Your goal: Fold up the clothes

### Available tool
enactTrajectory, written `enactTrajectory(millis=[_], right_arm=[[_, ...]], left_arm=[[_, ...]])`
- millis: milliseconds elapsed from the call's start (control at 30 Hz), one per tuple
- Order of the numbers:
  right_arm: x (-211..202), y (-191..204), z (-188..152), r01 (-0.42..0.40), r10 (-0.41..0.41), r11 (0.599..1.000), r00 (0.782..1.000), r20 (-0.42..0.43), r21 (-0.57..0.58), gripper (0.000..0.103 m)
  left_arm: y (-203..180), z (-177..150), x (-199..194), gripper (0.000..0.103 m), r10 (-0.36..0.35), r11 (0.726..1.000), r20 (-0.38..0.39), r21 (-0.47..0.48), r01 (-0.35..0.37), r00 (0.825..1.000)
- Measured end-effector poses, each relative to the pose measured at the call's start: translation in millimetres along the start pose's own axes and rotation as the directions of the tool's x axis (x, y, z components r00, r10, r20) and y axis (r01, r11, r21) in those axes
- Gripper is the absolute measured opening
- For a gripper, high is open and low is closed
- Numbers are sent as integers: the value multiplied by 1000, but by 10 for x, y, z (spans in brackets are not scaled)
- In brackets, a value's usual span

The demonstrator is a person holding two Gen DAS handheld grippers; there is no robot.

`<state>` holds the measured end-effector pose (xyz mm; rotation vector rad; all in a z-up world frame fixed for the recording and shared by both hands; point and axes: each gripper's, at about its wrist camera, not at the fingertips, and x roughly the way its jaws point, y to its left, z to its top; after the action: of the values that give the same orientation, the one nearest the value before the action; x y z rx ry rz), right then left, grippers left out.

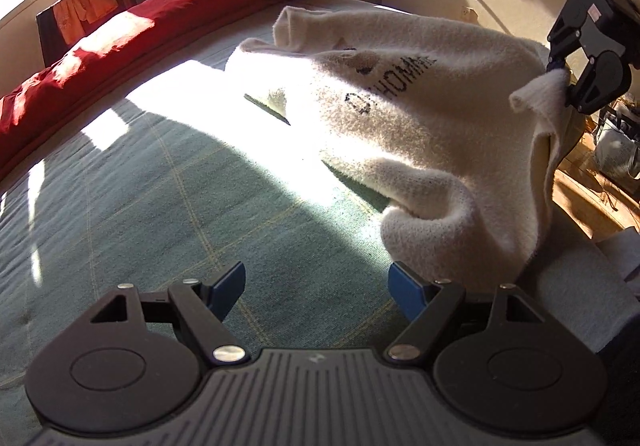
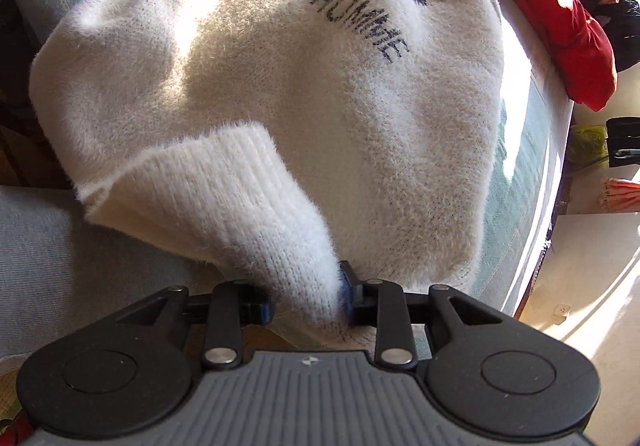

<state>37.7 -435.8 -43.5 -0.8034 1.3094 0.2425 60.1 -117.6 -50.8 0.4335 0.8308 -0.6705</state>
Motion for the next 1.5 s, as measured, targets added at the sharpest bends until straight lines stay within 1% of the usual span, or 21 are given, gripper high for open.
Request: enactTrajectory(millis=[33,67,100,167,333,467,633,700,967,1067,1200,1300,1367,1433,1467,1500], right_arm=[[-33,5,9,7,-7,1000,1000,0,-5,37],[-42,-1,25,9,-9,1000,1000,2,-7,40],[2,-39,90,14,-14,1000,1000,5,-6,45],[-61,-90,77,39,-39,999,999,1,-6,50],[-284,-218,25,83,-84,996,996,6,39,50],[-483,-223,79,95,-98,994,994,44,57,50],[-534,-76,399,91,-91,996,990,105,8,50],[-518,-18,580,81,-79,997,988,133,-6,55],[-353,242,1420,25,-7,996,977,215,-82,56],[-287,330,1660,15,10,995,971,238,-100,56],[-182,241,1987,-8,19,999,961,275,-41,57],[-57,55,2233,-58,29,995,951,307,84,58],[63,-96,2402,-105,29,972,941,336,211,58],[159,-198,2543,-160,32,935,927,374,317,58],[204,-239,2606,-190,36,914,919,394,359,59],[266,-276,2673,-223,44,889,910,412,400,64]], left_arm=[[5,-3,-9,79,-1,1000,4,-3,1,1000],[14,-9,-18,79,-3,1000,8,-6,3,1000],[25,-17,-26,79,-3,1000,11,-9,3,1000],[43,-31,-37,79,-1,1000,15,-12,1,1000],[76,-52,-40,79,-5,1000,25,-19,5,1000],[80,-55,-43,79,-14,1000,37,-18,15,999],[118,-71,-70,79,-12,999,48,-31,13,999],[149,-77,-75,79,-11,999,50,-45,13,999],[337,-60,-22,79,-6,994,47,-106,11,999],[438,-31,31,79,-3,991,49,-132,9,999],[595,1,154,79,-1,984,47,-179,9,999],[708,23,287,79,5,976,35,-216,2,999],[756,40,365,79,1,974,27,-227,5,1000],[804,52,445,79,-3,973,23,-232,9,1000],[830,57,488,79,-4,973,20,-232,9,1000],[859,65,534,79,-3,972,18,-233,7,1000]])
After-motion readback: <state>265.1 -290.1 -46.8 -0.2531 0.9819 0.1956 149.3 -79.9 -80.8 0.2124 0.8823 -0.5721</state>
